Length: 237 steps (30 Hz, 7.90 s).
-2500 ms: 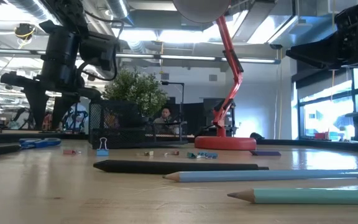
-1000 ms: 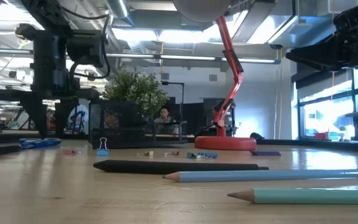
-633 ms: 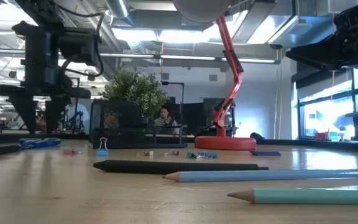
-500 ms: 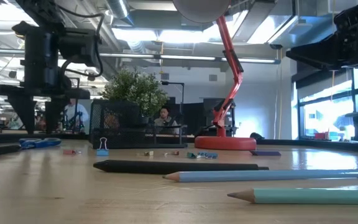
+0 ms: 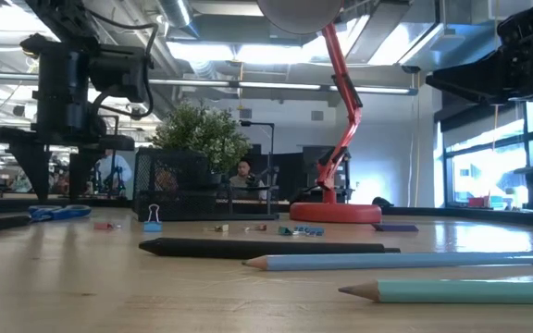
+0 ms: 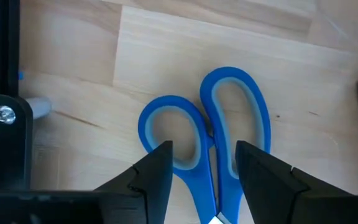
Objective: Pick and place office supplies into organizer
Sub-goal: Put the blue scissor into the black desk organizer
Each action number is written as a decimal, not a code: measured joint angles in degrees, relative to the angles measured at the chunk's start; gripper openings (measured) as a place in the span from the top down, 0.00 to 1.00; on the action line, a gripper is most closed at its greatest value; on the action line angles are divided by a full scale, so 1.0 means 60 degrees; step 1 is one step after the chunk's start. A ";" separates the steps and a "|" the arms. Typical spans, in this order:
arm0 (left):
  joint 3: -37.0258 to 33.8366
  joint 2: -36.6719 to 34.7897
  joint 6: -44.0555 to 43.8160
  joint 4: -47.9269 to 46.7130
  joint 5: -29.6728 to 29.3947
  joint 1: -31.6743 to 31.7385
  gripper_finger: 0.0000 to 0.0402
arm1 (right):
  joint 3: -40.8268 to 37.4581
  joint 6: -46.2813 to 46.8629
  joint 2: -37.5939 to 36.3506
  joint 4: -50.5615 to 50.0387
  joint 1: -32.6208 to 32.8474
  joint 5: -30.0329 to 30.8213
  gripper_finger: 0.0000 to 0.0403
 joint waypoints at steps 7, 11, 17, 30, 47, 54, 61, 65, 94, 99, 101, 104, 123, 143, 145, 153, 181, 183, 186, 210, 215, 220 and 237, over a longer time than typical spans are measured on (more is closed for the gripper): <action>0.0004 0.0181 -0.0232 0.0049 -0.0007 0.0000 0.59 | 0.0000 0.0000 0.0000 -0.0004 0.0000 0.0000 0.60; 0.0011 0.0662 -0.0232 0.0292 0.0012 0.0000 0.59 | 0.0000 -0.0007 0.0000 -0.0007 -0.0001 0.0000 0.60; 0.0069 0.1389 -0.0235 0.0486 0.0071 0.0000 0.59 | 0.0000 -0.0011 -0.0001 -0.0007 0.0000 0.0000 0.60; 0.0069 0.1698 -0.0217 0.0495 -0.0298 -0.0015 0.64 | 0.0000 -0.0004 0.0000 -0.0007 0.0000 0.0000 0.60; 0.0051 0.1708 0.0828 0.0546 -0.0463 -0.0011 0.78 | 0.0000 -0.0014 -0.0001 -0.0011 0.0000 0.0000 0.60; 0.0027 0.1587 0.1184 0.0522 -0.0408 -0.0078 0.78 | 0.0000 -0.0022 -0.0001 -0.0011 0.0000 -0.0004 0.60; 0.0190 0.0992 0.2062 0.0330 -0.0215 -0.0321 0.78 | 0.0000 -0.0022 0.0001 -0.0007 -0.0001 -0.0001 0.60; 0.0237 0.0504 0.2684 0.0362 0.0127 -0.0321 0.78 | 0.0000 -0.0007 -0.0001 -0.0004 0.0000 0.0000 0.60; 0.0273 -0.2925 1.3362 0.8605 -0.1031 -0.0706 0.78 | 0.0000 0.0036 -0.0001 0.0366 0.0000 0.0000 0.60; 0.0283 -0.2922 1.4290 0.9564 -0.1316 -0.0703 0.78 | 0.0000 0.0036 -0.0001 0.0364 0.0000 0.0000 0.60; 0.0284 -0.2922 1.4338 0.9649 -0.1290 -0.0707 0.78 | 0.0000 0.0036 -0.0001 0.0364 -0.0003 0.0000 0.60; 0.0284 -0.2921 1.4289 0.9655 -0.1404 -0.0688 0.77 | 0.0002 0.0036 -0.0001 0.0366 -0.0002 0.0000 0.60; -0.1340 -0.2605 1.2234 1.0145 -0.3869 -0.0688 0.77 | 0.0000 0.0040 0.0002 0.0653 0.0000 0.0000 0.60; -0.1362 -0.1275 1.2040 1.0154 -0.3502 -0.0685 0.77 | 0.0000 0.0044 0.0002 0.0714 0.0000 0.0000 0.60; -0.1362 -0.1279 1.2162 1.0133 -0.3483 -0.0685 0.77 | 0.0000 0.0044 0.0001 0.0714 0.0000 0.0000 0.60; -0.1377 -0.1327 1.2459 1.0091 -0.3458 -0.0688 0.77 | 0.0000 0.0044 0.0000 0.0711 0.0000 0.0000 0.60; -0.1390 -0.1610 1.3025 0.9411 -0.3590 -0.0688 0.77 | 0.0000 0.0044 -0.0001 0.0706 0.0000 0.0000 0.60; -0.1392 -0.1610 1.3028 0.9417 -0.3588 -0.0688 0.77 | 0.0002 0.0044 0.0001 0.0703 0.0000 0.0000 0.60; -0.1390 -0.1610 1.3026 0.9431 -0.3592 -0.0687 0.76 | 0.0002 0.0044 -0.0001 0.0703 0.0000 0.0000 0.60; -0.1381 -0.1823 1.3025 0.9438 -0.3588 -0.0685 0.68 | 0.0000 0.0040 0.0002 0.0707 0.0000 0.0000 0.60; -0.1377 -0.2381 1.3025 0.9437 -0.3284 -0.0688 0.68 | 0.0001 0.0044 0.0000 0.0707 0.0000 -0.0001 0.60; -0.1377 -0.2852 1.3024 0.8791 -0.3190 -0.0688 0.68 | 0.0000 0.0044 0.0001 0.0707 0.0000 0.0000 0.60; -0.1377 -0.3059 1.2505 0.7591 -0.3011 -0.0688 0.68 | 0.0000 0.0044 0.0001 0.0710 0.0000 0.0000 0.60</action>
